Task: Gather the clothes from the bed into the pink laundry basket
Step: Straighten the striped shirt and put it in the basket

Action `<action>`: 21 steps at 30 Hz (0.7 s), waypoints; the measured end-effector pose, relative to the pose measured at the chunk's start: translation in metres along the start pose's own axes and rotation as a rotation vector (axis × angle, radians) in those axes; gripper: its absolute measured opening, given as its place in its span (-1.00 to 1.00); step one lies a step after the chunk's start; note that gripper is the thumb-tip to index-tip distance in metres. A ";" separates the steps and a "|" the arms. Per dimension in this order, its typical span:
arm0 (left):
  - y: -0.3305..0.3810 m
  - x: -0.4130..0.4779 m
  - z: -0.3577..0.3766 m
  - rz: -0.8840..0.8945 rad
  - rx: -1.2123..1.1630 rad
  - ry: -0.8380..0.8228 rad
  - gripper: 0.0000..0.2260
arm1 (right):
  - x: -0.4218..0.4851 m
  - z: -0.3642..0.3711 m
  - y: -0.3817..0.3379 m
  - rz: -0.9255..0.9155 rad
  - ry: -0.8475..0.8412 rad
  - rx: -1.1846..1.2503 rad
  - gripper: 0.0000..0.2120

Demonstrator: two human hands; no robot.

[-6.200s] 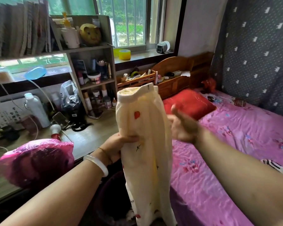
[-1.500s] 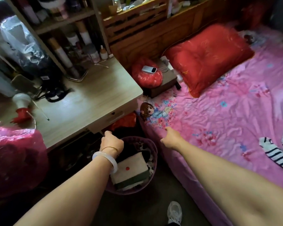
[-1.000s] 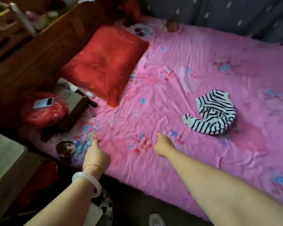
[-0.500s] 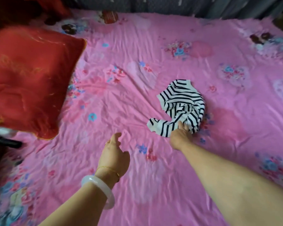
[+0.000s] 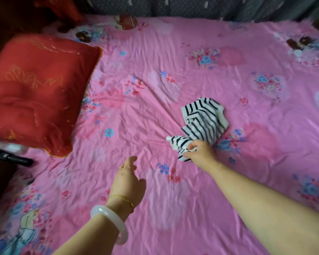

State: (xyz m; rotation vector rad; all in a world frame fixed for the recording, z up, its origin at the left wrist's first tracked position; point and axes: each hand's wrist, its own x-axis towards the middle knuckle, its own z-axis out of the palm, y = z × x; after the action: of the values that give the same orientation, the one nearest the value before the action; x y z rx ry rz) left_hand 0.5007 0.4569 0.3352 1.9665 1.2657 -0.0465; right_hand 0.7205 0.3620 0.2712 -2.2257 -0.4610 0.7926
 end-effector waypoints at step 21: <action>-0.040 -0.282 -0.183 -0.160 -0.901 0.308 -0.86 | -0.336 0.016 -0.226 -0.225 -0.983 0.425 -0.31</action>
State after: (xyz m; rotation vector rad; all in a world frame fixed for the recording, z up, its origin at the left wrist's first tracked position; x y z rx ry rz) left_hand 0.2619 0.3653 0.5564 1.1119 1.3096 0.6568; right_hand 0.4391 0.3455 0.5628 -1.2518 -0.8748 1.6548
